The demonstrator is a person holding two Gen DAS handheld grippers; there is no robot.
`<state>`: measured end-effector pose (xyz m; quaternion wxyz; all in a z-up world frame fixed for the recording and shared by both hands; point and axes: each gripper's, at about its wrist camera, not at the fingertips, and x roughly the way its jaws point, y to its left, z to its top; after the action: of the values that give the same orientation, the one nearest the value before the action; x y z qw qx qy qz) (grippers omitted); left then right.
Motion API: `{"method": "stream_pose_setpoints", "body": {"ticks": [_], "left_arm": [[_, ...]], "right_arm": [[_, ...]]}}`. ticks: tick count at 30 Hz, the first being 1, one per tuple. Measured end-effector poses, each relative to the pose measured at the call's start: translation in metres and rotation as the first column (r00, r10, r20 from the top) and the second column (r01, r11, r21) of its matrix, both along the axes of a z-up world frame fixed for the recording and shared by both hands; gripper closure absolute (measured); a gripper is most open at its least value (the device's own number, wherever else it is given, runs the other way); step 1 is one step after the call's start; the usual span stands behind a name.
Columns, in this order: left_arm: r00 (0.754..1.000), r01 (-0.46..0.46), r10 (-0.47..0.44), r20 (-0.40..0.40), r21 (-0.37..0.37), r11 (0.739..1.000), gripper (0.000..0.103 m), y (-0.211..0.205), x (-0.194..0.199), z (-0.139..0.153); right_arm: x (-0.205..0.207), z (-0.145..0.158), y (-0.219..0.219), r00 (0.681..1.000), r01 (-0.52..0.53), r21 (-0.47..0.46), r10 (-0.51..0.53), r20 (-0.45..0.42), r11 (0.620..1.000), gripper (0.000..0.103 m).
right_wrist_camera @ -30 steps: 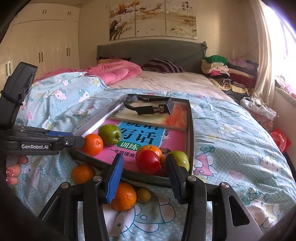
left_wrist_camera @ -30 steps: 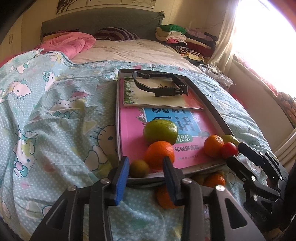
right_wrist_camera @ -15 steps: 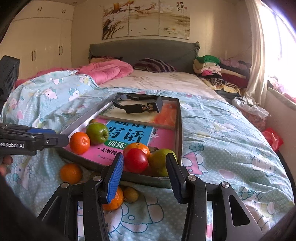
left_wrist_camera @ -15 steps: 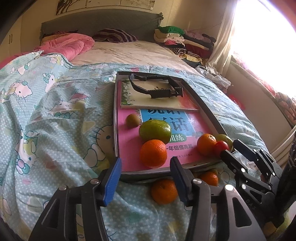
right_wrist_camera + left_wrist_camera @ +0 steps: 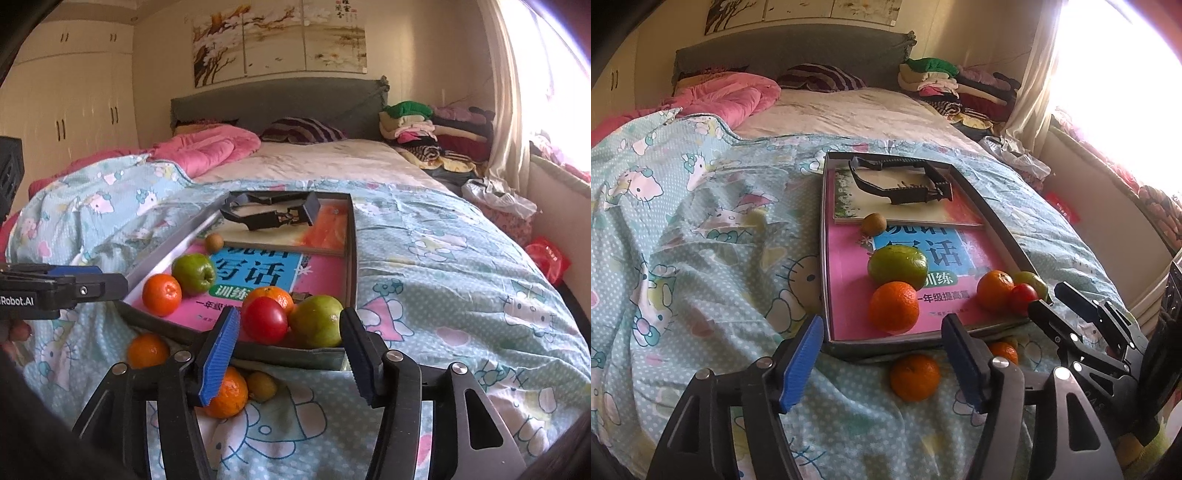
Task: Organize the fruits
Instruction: 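Withdraw both open tools from the tray toward the mandarins on the quilt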
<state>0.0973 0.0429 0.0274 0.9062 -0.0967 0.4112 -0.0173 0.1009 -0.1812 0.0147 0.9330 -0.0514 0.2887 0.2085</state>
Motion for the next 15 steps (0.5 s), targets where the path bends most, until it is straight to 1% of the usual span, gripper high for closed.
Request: {"method": "stream_pose_setpoints", "body": {"ticks": [1, 3, 9, 15], "left_arm": [[1.000, 0.002, -0.002, 0.002, 0.000, 1.000, 0.035, -0.001, -0.001, 0.001], [1.000, 0.003, -0.003, 0.006, 0.000, 1.000, 0.032, -0.001, -0.002, 0.003], [1.000, 0.010, -0.009, 0.025, -0.011, 1.000, 0.026, -0.002, -0.007, 0.010], [0.999, 0.027, -0.027, 0.030, -0.009, 1.000, 0.025, -0.005, -0.012, 0.014]], "right_arm": [[-0.001, 0.002, -0.001, 1.000, 0.000, 0.005, 0.000, 0.005, 1.000, 0.040], [-0.004, 0.006, -0.002, 1.000, 0.002, 0.016, -0.003, 0.017, 1.000, 0.038], [-0.010, 0.017, -0.011, 0.999, 0.022, 0.050, -0.023, 0.035, 0.999, 0.036], [-0.014, 0.024, -0.024, 0.998, 0.046, 0.075, -0.048, 0.031, 0.996, 0.034]]}}
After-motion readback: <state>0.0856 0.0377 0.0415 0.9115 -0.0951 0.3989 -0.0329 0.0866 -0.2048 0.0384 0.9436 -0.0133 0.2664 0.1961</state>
